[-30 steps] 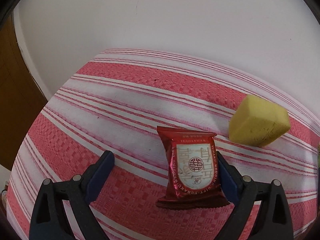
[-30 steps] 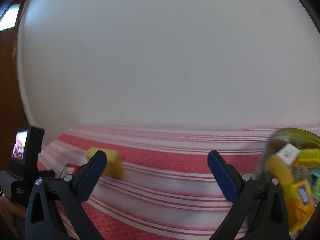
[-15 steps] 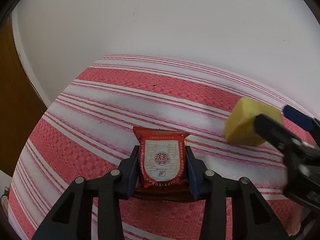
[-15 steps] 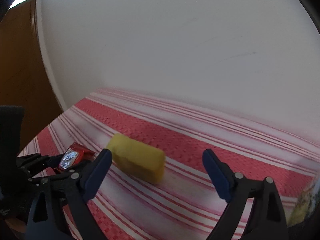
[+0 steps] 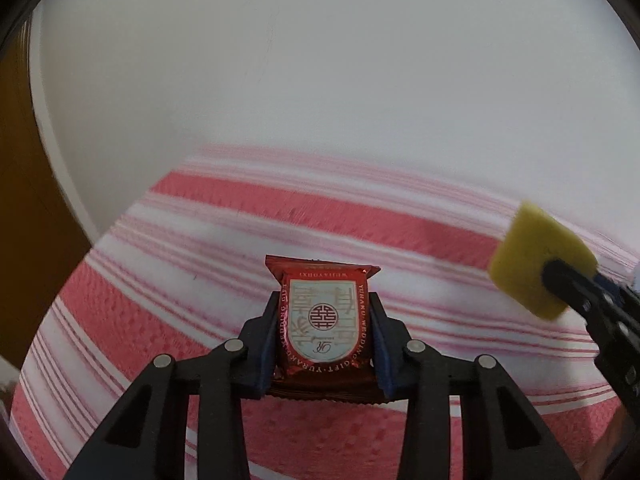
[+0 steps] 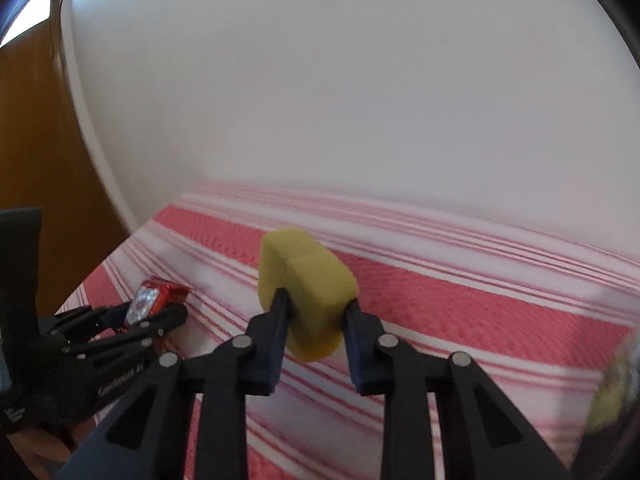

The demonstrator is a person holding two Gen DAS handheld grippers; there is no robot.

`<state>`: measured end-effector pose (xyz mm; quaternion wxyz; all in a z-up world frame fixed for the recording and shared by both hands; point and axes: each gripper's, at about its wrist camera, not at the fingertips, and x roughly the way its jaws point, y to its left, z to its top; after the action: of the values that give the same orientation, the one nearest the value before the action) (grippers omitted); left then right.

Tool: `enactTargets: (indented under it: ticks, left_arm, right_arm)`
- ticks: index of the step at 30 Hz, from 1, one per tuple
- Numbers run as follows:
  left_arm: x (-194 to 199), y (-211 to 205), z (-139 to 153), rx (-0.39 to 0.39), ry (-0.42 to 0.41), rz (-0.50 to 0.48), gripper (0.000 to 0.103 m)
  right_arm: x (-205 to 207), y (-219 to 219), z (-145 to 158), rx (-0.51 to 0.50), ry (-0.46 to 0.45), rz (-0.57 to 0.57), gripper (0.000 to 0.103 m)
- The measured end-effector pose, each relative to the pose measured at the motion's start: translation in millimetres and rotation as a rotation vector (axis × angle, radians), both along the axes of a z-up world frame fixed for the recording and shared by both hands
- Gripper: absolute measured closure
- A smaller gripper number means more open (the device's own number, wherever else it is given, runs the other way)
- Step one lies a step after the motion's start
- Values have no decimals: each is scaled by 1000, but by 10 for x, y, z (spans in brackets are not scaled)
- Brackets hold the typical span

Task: Organize objects
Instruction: 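Grasp the red-and-white packet with the left tool while the right grasps the yellow sponge, then carry the red packet and yellow sponge over the metal tin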

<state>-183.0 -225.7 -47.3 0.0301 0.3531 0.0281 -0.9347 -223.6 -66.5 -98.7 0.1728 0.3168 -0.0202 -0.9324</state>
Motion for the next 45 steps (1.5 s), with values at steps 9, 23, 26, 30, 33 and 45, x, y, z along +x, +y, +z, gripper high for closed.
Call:
enactTargets:
  ticks: [9,23,26,30,33,45]
  left_arm:
    - [259,274,217,-101,195,3,61]
    - [715,695,294,-119,268,40,61]
    - [768,709,284,-102,266,37,61]
    - [822,732,264,-89,263,31,61]
    - [897,814,278,-91,266,22,61]
    - [1097,1121,262,-103,273,-20,61]
  right_arm:
    - [854,356,227,134,269,-251,77]
    - [1402,677,273,166,366,-347,77]
    - [1459,772,271,156,357,-350,77]
    - [1559,837,256,153,353,-348,77]
    - [1616,873,252,155,356,-347,77]
    - [1839,994,269,183,390,-347,77]
